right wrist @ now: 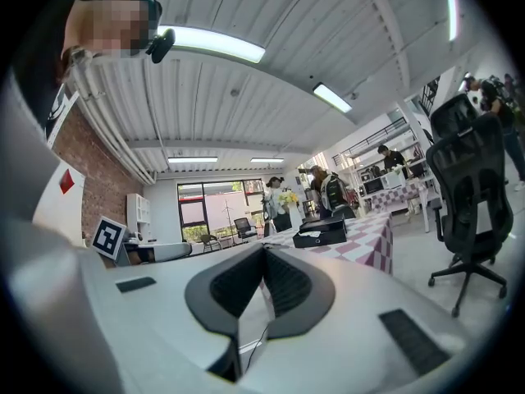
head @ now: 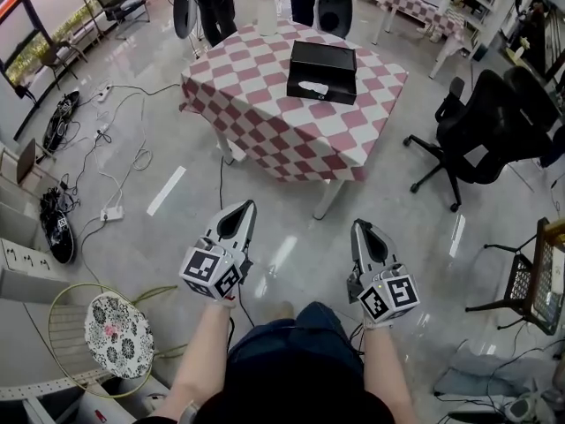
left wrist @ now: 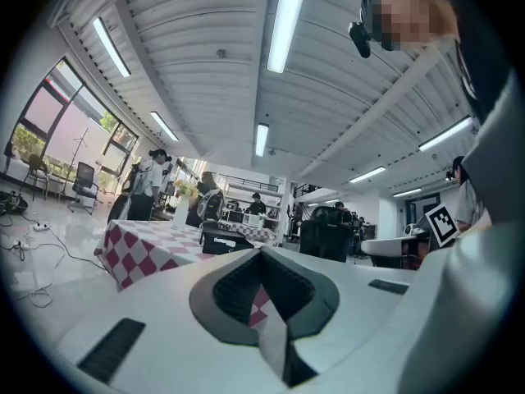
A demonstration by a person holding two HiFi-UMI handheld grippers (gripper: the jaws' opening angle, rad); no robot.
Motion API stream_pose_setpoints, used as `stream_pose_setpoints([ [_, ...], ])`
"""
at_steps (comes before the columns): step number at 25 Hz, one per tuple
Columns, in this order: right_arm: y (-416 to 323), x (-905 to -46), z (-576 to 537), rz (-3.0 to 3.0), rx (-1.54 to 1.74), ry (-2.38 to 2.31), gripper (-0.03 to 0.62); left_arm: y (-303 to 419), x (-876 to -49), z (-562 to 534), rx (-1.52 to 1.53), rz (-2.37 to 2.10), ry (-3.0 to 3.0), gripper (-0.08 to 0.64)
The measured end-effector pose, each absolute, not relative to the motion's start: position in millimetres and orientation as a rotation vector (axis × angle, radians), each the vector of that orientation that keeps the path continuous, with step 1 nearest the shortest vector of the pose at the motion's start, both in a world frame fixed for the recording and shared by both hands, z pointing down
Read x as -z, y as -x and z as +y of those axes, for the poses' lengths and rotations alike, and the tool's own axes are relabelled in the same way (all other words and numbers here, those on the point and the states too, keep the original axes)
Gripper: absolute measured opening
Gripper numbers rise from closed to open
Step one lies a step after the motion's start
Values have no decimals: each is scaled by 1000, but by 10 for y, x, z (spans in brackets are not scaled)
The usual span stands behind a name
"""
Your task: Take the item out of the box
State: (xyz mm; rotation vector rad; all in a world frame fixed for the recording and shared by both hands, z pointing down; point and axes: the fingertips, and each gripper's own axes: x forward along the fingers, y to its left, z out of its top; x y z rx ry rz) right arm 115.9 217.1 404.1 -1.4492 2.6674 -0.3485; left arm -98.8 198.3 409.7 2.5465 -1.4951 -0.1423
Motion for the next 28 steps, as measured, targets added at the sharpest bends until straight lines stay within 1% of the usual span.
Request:
stream_pose_setpoints([
  [11,-983,-4144,1825,2683,352,1424,3,1141,-4207,1681,164,-1498,-2530,3],
  [28,-700,-4240,586,2748,326,1390,3,1168,-4279,456,133,-1460,-2552,3],
])
